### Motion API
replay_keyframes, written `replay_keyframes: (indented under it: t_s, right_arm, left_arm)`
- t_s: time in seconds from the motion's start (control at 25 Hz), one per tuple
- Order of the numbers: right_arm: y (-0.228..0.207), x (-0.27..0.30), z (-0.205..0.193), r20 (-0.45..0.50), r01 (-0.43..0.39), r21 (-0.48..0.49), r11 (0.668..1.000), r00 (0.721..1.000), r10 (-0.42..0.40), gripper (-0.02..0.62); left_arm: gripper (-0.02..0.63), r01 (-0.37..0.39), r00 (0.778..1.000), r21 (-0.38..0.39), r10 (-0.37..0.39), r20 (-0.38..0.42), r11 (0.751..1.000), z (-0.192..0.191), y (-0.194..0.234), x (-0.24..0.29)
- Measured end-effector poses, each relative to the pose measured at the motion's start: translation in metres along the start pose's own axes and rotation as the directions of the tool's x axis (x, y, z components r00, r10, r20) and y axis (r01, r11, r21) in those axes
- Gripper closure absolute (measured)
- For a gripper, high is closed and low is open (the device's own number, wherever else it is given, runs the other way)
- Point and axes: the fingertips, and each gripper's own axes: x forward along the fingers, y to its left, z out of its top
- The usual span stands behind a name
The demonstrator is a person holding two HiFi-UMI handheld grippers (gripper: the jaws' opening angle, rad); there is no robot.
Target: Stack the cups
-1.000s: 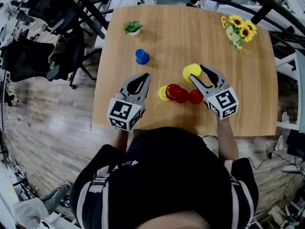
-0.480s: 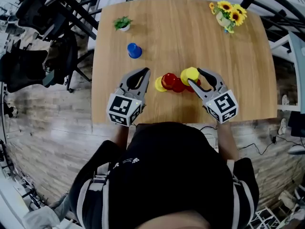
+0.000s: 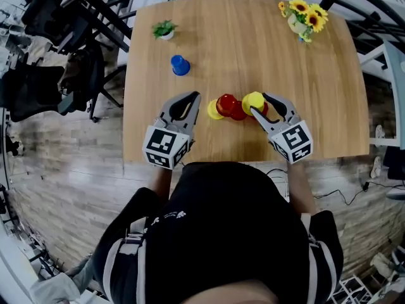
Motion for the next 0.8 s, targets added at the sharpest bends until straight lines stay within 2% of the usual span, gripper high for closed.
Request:
replay_keyframes:
  t_s: [0.48, 0.64, 0.8]
  right_arm:
    - [0.006, 0.006, -0.014, -0.035, -0.012, -0.018, 1.0, 0.999, 0.012, 0.382]
    - [0.004, 0.002, -0.008, -0.01, -0.009, -0.018, 1.0, 1.0, 0.009, 0.356]
    - [0.002, -0.013, 0.011, 0.069, 0.02, 0.001, 1.0, 0.997, -0.02, 0.356]
  left_arm:
    - [0.589, -0.03, 1.0, 0.001, 0.03, -0.011, 1.0, -0.004, -0.003, -0.013]
    - [0.589, -0.041, 0.999, 0.005, 0.041, -0.01, 0.999, -0.004, -0.006, -0.017]
    - [0.589, -0.058, 0.998, -0.002, 0.058, -0.012, 0.998, -0.006, -0.01, -0.022]
